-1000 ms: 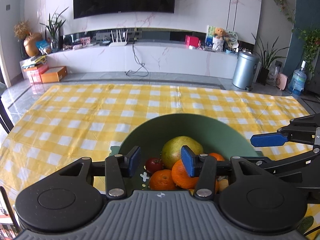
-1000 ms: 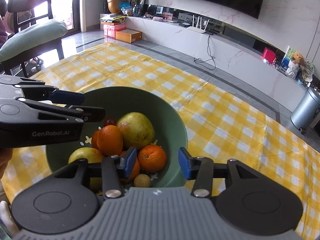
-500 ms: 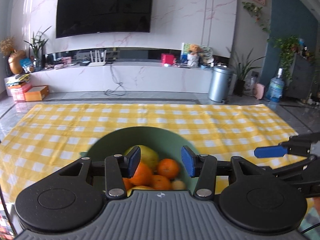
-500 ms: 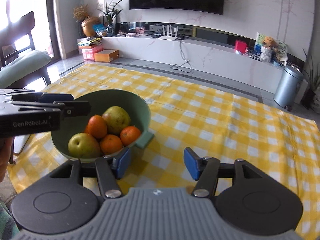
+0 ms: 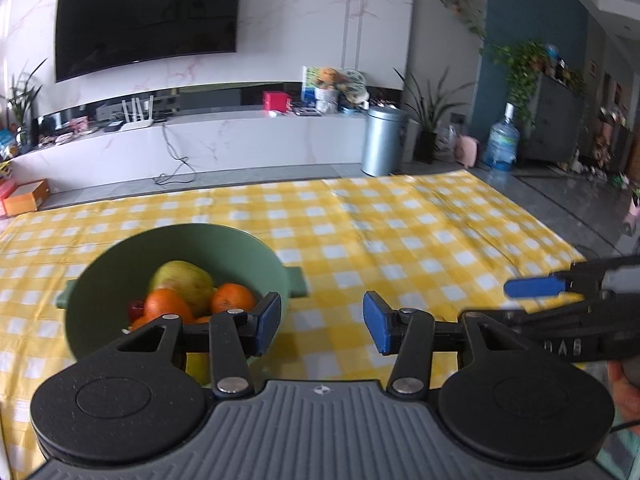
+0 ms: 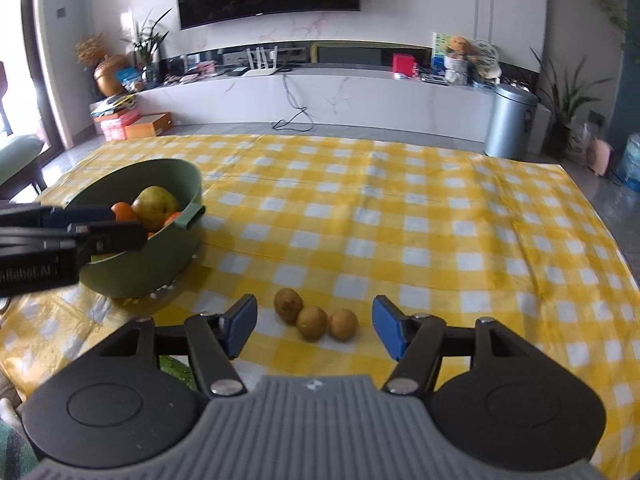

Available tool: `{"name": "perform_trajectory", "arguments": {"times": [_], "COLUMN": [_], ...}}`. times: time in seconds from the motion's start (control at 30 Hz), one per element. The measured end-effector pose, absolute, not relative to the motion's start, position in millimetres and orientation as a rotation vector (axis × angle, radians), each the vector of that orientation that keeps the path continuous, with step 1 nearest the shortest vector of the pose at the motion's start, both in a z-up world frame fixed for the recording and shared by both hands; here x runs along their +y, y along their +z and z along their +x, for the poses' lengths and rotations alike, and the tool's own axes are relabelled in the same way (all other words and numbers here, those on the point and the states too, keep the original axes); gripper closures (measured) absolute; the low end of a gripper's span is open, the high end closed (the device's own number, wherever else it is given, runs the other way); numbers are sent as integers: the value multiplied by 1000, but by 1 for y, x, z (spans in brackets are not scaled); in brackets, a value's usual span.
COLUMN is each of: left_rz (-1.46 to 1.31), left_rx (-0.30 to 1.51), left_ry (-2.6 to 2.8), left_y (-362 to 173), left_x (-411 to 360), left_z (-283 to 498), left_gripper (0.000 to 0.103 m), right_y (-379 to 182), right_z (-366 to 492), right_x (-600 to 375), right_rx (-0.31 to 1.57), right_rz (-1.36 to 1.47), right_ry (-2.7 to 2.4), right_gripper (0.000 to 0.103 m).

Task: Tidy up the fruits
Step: 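Move both open tools back toward the remaining kiwis on the cloth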

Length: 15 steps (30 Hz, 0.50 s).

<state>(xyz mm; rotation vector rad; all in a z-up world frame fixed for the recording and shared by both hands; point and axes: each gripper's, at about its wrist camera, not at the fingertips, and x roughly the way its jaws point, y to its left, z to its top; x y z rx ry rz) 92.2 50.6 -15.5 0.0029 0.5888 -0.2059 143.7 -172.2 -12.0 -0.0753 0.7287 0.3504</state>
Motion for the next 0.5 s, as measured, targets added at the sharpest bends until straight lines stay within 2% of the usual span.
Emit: {"name": "perform_trajectory", "arguments": {"times": [0.07, 0.43, 0.5], "left_rz": [19, -52, -54], "left_rx": [596, 687, 707], "left_ry": [-214, -279, -301], "left_y": [-19, -44, -49], "left_x": [44, 46, 44], "left_z": [92, 106, 109], "left_gripper": [47, 47, 48], "right_y": [-12, -35, -39], "right_z": [144, 160, 162], "right_x": [-177, -179, -176], "right_rx": [717, 808, 826], "right_rz": [-63, -19, -29], "right_ry": [301, 221, 229], "right_gripper": [32, 32, 35]}}
